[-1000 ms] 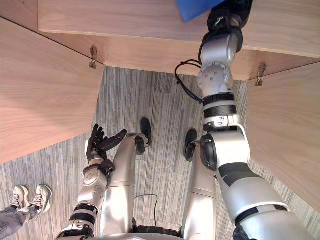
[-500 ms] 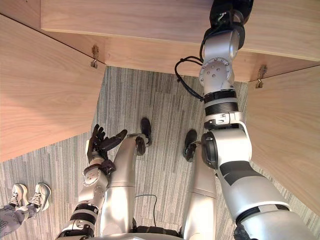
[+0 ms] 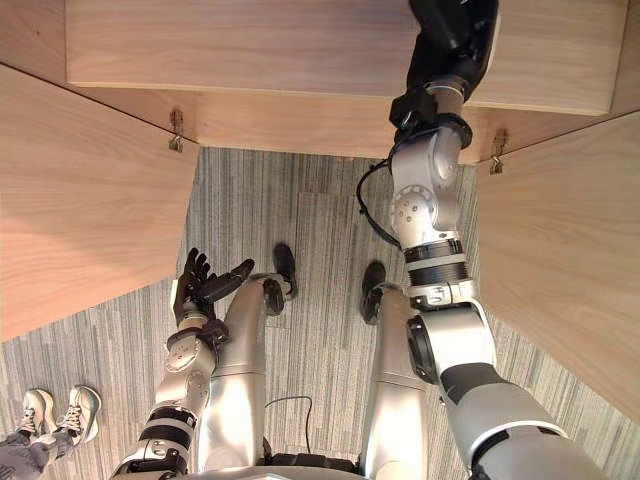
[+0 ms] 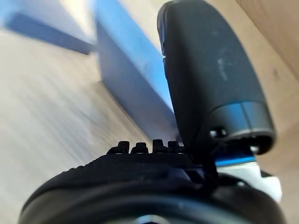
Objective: Walk over to the cabinet, pick up the folder, carry it to the office cabinet, place the folder inside the office cabinet, then close the office cabinet door
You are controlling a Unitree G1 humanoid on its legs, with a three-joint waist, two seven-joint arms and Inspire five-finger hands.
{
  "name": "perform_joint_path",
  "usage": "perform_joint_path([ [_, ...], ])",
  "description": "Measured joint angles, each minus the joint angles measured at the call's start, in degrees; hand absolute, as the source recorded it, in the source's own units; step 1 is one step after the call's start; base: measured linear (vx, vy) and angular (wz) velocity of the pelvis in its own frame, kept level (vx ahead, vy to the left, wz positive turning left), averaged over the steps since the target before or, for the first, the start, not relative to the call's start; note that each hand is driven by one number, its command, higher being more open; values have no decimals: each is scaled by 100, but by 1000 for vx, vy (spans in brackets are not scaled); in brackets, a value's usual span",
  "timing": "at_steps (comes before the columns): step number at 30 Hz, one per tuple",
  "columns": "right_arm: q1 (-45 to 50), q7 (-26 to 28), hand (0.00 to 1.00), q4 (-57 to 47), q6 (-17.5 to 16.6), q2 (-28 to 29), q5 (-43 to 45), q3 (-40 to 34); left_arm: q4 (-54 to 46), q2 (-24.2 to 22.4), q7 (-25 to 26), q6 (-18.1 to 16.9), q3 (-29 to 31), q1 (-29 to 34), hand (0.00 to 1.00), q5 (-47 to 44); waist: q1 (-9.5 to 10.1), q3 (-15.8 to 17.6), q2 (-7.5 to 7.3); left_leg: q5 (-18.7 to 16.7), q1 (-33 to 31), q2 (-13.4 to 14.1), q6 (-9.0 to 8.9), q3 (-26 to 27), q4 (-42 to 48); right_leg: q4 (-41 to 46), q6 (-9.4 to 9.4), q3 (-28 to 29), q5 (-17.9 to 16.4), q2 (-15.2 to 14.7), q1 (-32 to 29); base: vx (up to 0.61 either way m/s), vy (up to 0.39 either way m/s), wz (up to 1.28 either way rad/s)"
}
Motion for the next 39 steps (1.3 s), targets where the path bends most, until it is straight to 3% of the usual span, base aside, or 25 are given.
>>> perform_joint_path([
  [1, 82, 238, 100, -13, 68, -258, -422, 353, 54, 46, -10, -1, -2, 3, 100, 14, -58, -4, -8, 1, 25, -1, 1, 3, -31, -36, 4, -5, 7, 0, 33, 0, 0, 0],
  [2, 109, 351, 0, -13, 108, -353, -597, 506, 96, 70, -21, -2, -4, 2, 100, 28, -86, -4, -8, 1, 47, -2, 1, 3, -48, -58, 5, -11, 11, 0, 63, 0, 0, 0],
  [10, 421, 912, 0, 89, 417, -966, -2412, 1261, 420, 199, -149, -47, -118, 2, 100, 232, -72, -25, -98, 10, 365, -43, 6, 141, -359, -314, 29, 4, 31, -59, 318, 3, -4, 1],
  [15, 416, 1296, 0, 348, 519, -1174, -2324, 1319, 462, 219, -183, -62, -139, 8, 100, 225, -52, -102, -246, 11, 503, -73, 11, 180, -508, -509, 40, -78, 37, -118, 506, 35, -6, 4],
  [22, 417, 1602, 0, 490, 648, -1072, -1454, 1444, 585, 235, -252, -83, -175, 8, 100, 221, -12, -112, -263, 2, 643, -36, 31, 312, -602, -639, 42, -108, 38, -139, 676, 6, -9, 1],
  [26, 324, 1164, 0, 578, 663, -651, -1405, 1253, 627, 236, -238, -83, -157, 3, 100, 204, -11, -112, -263, 3, 644, -14, 32, 327, -632, -691, 50, -108, 54, -119, 672, -18, -39, -4],
  [31, -395, 241, 0, 1272, 927, 38, -2008, 604, 623, 160, -110, -98, -106, -39, 100, 88, 12, -112, -261, 14, 631, 3, 49, 373, -699, -811, 82, -91, 135, -96, 654, -9, -18, -5],
  [39, -1497, -363, 0, 2300, 1109, 212, -1923, -341, 536, 37, 60, -131, 18, -86, 100, -21, 49, -111, -255, 65, 542, -47, 101, 325, -738, -844, 86, -137, 151, -124, 601, -11, -17, 3],
])
